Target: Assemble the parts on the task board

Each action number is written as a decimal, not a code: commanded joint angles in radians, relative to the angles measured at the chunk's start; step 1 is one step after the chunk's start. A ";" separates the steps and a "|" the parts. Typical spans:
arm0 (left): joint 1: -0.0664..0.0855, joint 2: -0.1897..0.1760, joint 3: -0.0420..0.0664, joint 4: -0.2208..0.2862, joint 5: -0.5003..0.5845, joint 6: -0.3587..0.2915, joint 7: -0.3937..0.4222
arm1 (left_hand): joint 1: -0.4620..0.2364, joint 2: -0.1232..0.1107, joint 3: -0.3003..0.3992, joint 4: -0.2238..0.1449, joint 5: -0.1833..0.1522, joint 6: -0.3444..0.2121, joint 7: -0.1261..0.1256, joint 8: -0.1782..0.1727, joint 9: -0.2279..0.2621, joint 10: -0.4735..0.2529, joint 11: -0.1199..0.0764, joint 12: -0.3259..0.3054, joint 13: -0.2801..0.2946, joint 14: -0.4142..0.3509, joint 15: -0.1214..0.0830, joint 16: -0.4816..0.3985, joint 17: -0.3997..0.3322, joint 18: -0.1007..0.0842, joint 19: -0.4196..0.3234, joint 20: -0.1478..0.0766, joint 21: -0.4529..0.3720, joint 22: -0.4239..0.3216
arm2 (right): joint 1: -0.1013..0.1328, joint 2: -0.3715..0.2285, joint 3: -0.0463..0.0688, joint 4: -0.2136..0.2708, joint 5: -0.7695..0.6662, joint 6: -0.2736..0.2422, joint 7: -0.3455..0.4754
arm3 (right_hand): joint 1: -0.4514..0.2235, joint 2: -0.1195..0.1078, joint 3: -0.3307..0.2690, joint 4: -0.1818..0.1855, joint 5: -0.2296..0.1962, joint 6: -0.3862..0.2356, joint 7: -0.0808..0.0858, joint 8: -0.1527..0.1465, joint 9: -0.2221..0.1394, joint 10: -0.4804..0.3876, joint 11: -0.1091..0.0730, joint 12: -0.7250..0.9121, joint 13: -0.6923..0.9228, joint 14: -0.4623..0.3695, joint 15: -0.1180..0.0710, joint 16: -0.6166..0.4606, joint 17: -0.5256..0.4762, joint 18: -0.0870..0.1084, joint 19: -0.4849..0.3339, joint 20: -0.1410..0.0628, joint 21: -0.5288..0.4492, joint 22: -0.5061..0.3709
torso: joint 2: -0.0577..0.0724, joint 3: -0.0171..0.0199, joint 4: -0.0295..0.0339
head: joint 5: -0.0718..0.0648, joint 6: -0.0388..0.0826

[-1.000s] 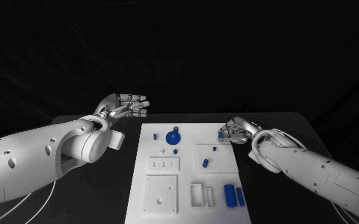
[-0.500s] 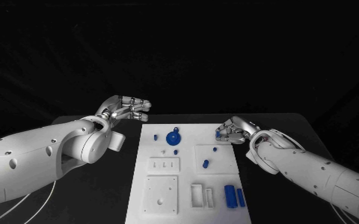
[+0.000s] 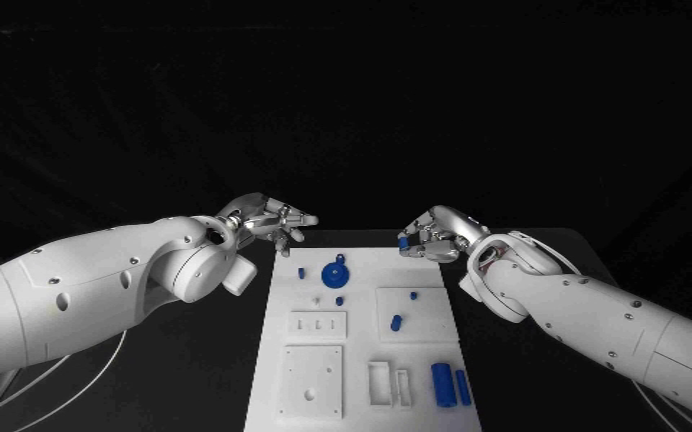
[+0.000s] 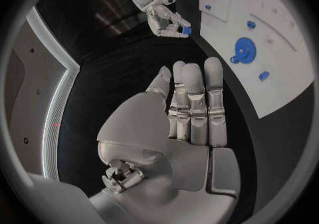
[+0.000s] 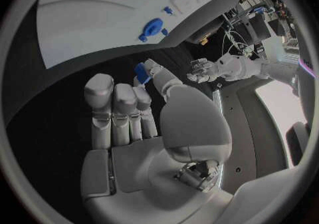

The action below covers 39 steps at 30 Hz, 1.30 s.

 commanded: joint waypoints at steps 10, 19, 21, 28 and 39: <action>0.040 0.096 -0.003 -0.065 -0.109 0.150 -0.284 | -0.073 -0.021 -0.008 0.031 0.001 0.098 -0.039 0.005 0.129 0.039 -0.027 0.133 0.115 -0.021 -0.023 0.152 0.056 -0.001 -0.043 -0.017 0.094 0.128 | 0.015 0.084 -0.009 0.058 -0.082 0.038 -0.154 | -0.002 -0.027 0.038 0.019 0.030 -0.008 0.004 0.003 0.004 0.000 -0.002 0.001 0.002 0.003 -0.002 0.000 0.002 0.004 0.043 -0.003 -0.005 0.097 | -0.043 0.0083 -0.0059 | 0.026 -0.013; 0.043 0.145 -0.008 -0.096 -0.142 0.157 -0.351 | -0.147 -0.090 0.049 0.107 0.001 0.077 -0.056 0.002 0.477 0.034 -0.034 0.132 0.230 -0.036 -0.026 0.191 0.049 -0.002 -0.049 -0.016 0.082 0.194 | 0.017 0.135 -0.019 0.070 -0.090 0.032 -0.184 | -0.005 -0.031 0.046 0.022 0.037 -0.014 0.006 0.003 0.004 -0.001 -0.002 0.000 0.002 0.004 -0.002 0.000 0.002 0.005 0.044 -0.003 -0.004 0.097 | -0.050 0.0113 -0.0090 | 0.030 -0.021; 0.043 0.152 -0.010 -0.097 -0.155 0.150 -0.363 | -0.154 -0.109 0.064 0.126 -0.002 0.070 -0.051 0.001 0.504 0.033 -0.027 0.122 0.241 -0.042 -0.023 0.190 0.042 -0.001 -0.050 -0.015 0.071 0.206 | 0.018 0.141 -0.021 0.071 -0.090 0.030 -0.187 | -0.005 -0.030 0.048 0.022 0.037 -0.015 0.006 0.003 0.004 -0.001 -0.002 0.001 0.003 0.004 -0.002 0.000 0.002 0.006 0.044 -0.003 -0.005 0.097 | -0.051 0.0117 -0.0092 | 0.031 -0.022; 0.043 0.168 -0.015 -0.101 -0.193 0.134 -0.394 | -0.154 -0.151 0.095 0.175 -0.003 0.063 -0.049 0.001 0.517 0.032 -0.026 0.107 0.260 -0.048 -0.021 0.195 0.028 -0.001 -0.044 -0.014 0.041 0.246 | 0.019 0.155 -0.023 0.075 -0.091 0.030 -0.193 | -0.005 -0.031 0.049 0.022 0.038 -0.015 0.006 0.003 0.004 -0.002 -0.002 0.000 0.003 0.004 -0.002 0.000 0.002 0.006 0.045 -0.003 -0.004 0.098 | -0.047 0.0103 -0.0096 | 0.030 -0.021; 0.043 0.185 -0.024 -0.107 -0.242 0.118 -0.412 | -0.152 -0.152 0.094 0.172 -0.003 0.058 -0.047 0.000 0.520 0.031 -0.025 0.103 0.261 -0.051 -0.020 0.194 0.024 -0.002 -0.045 -0.013 0.032 0.255 | 0.019 0.167 -0.023 0.082 -0.094 0.040 -0.199 | -0.007 -0.032 0.049 0.024 0.046 -0.014 0.006 0.003 0.004 0.000 -0.002 0.003 0.005 0.005 -0.002 0.001 0.003 0.006 0.046 -0.003 0.003 0.099 | -0.046 0.0085 -0.0095 | 0.026 -0.025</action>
